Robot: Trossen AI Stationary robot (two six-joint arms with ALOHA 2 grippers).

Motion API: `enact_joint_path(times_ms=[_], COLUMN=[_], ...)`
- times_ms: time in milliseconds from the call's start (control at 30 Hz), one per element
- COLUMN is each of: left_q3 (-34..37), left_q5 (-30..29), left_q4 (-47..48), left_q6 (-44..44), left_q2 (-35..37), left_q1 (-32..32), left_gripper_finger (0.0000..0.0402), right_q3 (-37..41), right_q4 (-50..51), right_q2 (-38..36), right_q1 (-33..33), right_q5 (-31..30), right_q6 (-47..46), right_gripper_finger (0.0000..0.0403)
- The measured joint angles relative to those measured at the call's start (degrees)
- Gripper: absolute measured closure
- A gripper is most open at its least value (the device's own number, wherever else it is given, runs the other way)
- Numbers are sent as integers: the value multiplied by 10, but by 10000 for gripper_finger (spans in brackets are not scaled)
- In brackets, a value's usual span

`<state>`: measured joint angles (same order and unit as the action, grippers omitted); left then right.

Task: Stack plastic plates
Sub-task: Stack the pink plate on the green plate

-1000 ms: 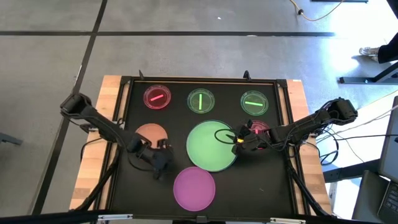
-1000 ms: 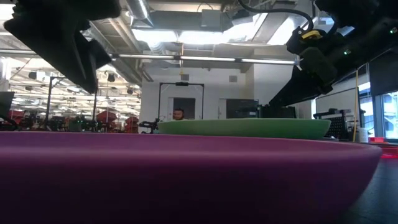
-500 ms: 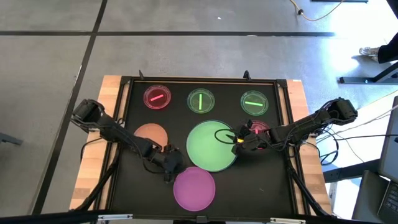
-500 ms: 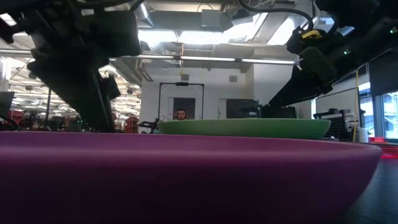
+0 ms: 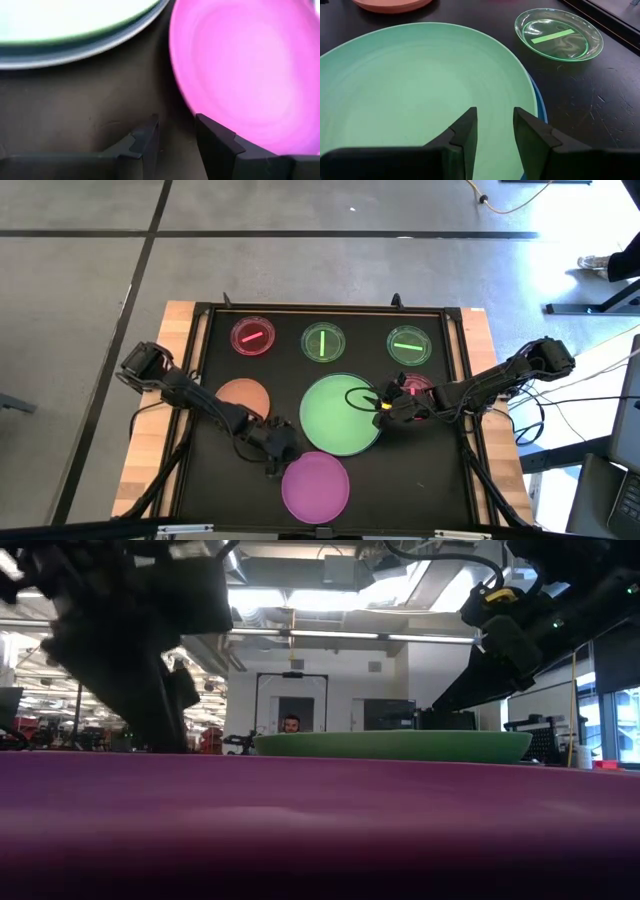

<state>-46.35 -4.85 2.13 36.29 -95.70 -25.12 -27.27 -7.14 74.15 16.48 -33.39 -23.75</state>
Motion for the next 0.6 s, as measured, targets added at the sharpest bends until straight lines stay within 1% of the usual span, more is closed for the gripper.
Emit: enact_joint_path(times_ms=[233, 367, 600], left_q3=[-18, -18, -18], left_q5=[-6, -28, -30], left_q4=[-6, -6, -24], left_q6=[12, 26, 26], left_q2=[3, -16, -52], left_q1=[-8, -19, -24], left_gripper_finger=[280, 280, 280], right_q3=[0, 0, 0], right_q4=[0, 0, 0], right_q2=[0, 0, 0], right_q1=[0, 0, 0], right_q5=[0, 0, 0], right_q6=[0, 0, 0], right_gripper_finger=[288, 288, 288])
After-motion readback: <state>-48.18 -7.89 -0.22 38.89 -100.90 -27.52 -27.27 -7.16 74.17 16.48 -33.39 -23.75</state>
